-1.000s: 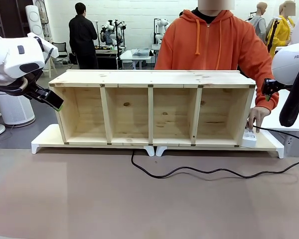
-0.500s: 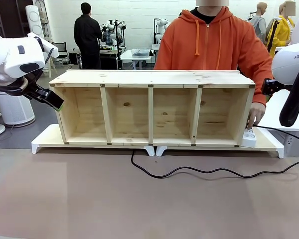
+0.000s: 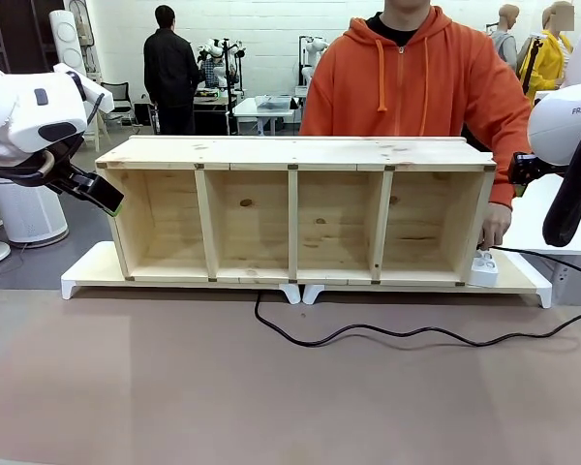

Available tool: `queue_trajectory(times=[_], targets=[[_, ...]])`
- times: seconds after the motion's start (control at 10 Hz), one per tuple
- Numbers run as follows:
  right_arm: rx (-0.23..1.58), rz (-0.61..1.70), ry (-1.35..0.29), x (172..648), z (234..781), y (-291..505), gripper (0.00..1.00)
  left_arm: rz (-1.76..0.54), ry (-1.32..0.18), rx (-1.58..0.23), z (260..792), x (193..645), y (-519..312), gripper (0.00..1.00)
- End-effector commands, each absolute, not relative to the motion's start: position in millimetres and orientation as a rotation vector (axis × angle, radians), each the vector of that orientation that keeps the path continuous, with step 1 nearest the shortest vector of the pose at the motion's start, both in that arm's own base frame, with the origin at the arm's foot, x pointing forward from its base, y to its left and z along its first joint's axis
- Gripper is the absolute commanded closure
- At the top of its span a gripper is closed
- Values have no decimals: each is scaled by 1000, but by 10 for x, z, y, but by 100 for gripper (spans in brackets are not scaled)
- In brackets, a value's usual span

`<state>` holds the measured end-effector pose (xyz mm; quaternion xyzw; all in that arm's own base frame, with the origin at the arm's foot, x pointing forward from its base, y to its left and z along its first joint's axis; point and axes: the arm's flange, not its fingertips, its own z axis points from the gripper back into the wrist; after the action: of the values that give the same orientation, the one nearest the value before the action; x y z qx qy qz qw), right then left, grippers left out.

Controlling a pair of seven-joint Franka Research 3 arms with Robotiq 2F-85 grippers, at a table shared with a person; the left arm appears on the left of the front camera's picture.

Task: Perform cable management.
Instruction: Release the Power Cable when the human grasps it.

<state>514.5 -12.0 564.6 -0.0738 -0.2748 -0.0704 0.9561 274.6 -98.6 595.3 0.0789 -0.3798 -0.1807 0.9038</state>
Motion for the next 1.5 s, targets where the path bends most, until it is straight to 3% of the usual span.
queue_trajectory(times=[0.0,1.4], targets=[[-150,-144,-553,5144,5635,-121,19,-374,-796,163,5952,2768,-995,0],[-150,-144,-553,5144,5635,-121,19,-374,-796,163,5952,2768,-995,0]])
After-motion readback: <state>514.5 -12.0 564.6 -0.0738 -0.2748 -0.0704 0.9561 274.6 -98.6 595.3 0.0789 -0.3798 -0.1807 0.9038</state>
